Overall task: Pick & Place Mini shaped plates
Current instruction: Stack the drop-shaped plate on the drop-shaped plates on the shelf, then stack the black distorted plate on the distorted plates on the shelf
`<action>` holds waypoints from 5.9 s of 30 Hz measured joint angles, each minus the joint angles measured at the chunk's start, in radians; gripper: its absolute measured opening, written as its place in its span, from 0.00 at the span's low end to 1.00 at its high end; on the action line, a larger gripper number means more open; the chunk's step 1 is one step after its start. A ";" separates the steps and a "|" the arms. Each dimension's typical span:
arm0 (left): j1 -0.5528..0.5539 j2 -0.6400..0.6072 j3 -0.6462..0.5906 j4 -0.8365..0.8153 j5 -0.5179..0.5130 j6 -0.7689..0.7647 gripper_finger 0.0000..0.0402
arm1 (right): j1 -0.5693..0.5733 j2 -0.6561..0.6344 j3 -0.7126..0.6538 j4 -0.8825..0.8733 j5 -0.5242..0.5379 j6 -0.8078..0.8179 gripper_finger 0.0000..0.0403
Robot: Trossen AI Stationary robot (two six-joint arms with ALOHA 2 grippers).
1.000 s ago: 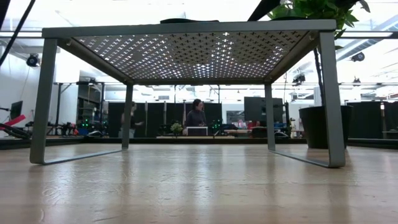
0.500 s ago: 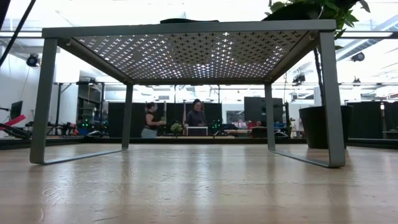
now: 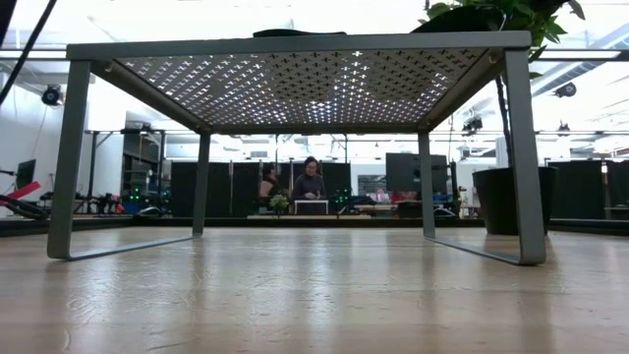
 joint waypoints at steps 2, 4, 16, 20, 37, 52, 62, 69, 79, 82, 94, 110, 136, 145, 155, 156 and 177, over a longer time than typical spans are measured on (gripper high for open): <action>-0.001 0.000 0.000 0.004 0.063 -0.006 0.23 | 0.000 0.000 0.000 0.000 0.000 0.000 0.02; -0.002 0.000 0.000 0.017 0.137 -0.024 0.22 | 0.000 0.000 0.000 0.000 0.000 0.000 0.02; 0.055 0.000 0.000 0.025 0.264 -0.101 0.01 | 0.000 0.000 0.000 0.000 0.000 0.000 0.02; 0.083 0.000 -0.001 0.025 0.389 -0.159 0.00 | 0.000 0.000 0.000 0.000 0.000 0.000 0.02; 0.123 0.003 -0.008 -0.002 0.473 -0.213 0.00 | 0.000 0.000 0.000 0.000 0.000 0.000 0.02; 0.140 0.003 -0.053 0.028 0.461 -0.292 0.00 | 0.000 0.000 0.000 0.000 0.000 0.000 0.02; 0.145 0.002 -0.054 0.028 0.421 -0.334 0.00 | 0.000 0.000 0.000 0.000 0.000 0.000 0.02; 0.142 0.001 -0.055 0.028 0.386 -0.351 0.00 | 0.000 0.000 0.000 0.000 0.000 0.000 0.02; 0.122 -0.009 -0.060 0.018 0.378 -0.389 0.00 | 0.000 0.000 0.000 0.000 0.000 0.000 0.02; 0.100 -0.021 -0.060 -0.021 0.428 -0.403 0.00 | 0.000 0.000 0.000 0.000 0.000 0.000 0.02; -0.118 -0.060 -0.066 -0.344 0.394 -0.550 0.00 | 0.000 0.000 0.000 0.000 0.000 0.000 0.02; -0.388 -0.060 -0.088 -0.687 0.347 -1.082 0.00 | 0.000 0.000 0.000 0.000 0.000 0.000 0.02; -0.702 -0.059 -0.315 -0.511 0.408 -1.682 0.48 | 0.000 0.000 0.000 0.000 0.000 0.000 0.02; -0.740 -0.059 -0.418 -0.510 0.481 -1.713 0.45 | 0.000 0.000 0.000 0.000 0.000 0.000 0.02; -0.737 -0.059 -0.469 -0.499 0.586 -1.735 0.37 | 0.000 0.000 0.000 0.000 0.000 0.000 0.02; -0.737 -0.059 -0.466 -0.499 0.586 -1.735 0.35 | 0.000 0.000 0.000 0.000 0.000 0.000 0.02; -0.719 -0.059 -0.458 -0.504 0.572 -1.722 0.02 | 0.000 0.000 0.000 0.000 0.000 0.000 0.02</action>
